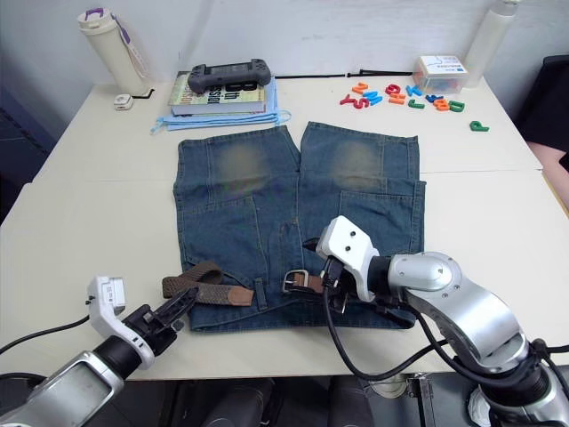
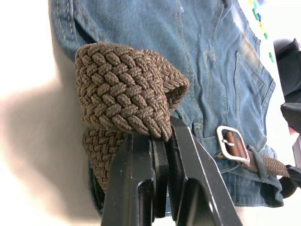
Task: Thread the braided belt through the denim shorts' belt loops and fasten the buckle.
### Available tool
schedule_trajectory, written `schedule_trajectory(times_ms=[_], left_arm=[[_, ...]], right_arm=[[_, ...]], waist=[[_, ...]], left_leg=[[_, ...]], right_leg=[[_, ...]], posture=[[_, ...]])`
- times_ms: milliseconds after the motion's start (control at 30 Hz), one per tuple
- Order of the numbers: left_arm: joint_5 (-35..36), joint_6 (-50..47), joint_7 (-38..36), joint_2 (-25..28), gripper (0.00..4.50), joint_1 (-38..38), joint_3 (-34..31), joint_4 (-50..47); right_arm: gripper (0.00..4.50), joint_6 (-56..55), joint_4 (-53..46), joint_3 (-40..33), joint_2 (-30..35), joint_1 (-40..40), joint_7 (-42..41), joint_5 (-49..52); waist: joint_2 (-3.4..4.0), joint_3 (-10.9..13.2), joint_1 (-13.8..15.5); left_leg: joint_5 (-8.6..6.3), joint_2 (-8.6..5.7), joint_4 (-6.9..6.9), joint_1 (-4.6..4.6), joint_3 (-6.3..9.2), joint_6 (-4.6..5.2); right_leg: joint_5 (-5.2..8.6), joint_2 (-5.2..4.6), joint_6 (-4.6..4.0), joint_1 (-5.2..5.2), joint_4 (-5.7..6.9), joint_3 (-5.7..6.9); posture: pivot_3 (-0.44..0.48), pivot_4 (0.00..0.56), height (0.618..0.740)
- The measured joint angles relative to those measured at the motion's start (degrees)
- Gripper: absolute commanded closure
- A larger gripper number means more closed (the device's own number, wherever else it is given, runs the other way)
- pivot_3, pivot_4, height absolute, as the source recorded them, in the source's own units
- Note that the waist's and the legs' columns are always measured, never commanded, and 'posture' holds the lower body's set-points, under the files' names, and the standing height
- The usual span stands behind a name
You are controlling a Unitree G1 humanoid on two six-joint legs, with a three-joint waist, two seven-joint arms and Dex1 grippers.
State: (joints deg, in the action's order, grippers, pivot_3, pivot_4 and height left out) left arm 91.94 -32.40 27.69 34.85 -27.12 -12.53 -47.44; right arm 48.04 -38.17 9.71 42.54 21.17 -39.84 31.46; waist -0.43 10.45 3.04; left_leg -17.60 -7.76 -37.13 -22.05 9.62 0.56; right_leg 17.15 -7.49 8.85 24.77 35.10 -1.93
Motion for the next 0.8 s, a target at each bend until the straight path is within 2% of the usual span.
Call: schedule_trajectory(times_ms=[333, 800], left_arm=[[-0.7, -0.1, 4.1, 2.0, 4.50, 7.6, 2.7, 0.6], [0.5, -1.0, 3.5, 2.4, 4.50, 7.2, 5.0, 1.1]], right_arm=[[0.06, 2.2, -1.2, -0.8, -0.6, 0.1, 1.4, 1.5], [0.06, 3.6, -2.2, -1.1, -1.0, 0.1, 3.2, 2.0]], waist=[[-0.01, 0.0, -0.1], [-0.01, 0.0, -0.1]], left_leg=[[-0.01, 0.02, 0.00, 0.00, -0.11, 0.02], [0.00, 0.07, -0.03, 0.01, -0.16, 0.02]], right_leg=[[-0.08, 0.04, 0.02, 0.03, -0.01, -0.12], [-0.13, 0.07, 0.03, 0.04, -0.01, -0.14]], posture=[[0.000, 0.150, 0.730], [0.000, 0.150, 0.730]])
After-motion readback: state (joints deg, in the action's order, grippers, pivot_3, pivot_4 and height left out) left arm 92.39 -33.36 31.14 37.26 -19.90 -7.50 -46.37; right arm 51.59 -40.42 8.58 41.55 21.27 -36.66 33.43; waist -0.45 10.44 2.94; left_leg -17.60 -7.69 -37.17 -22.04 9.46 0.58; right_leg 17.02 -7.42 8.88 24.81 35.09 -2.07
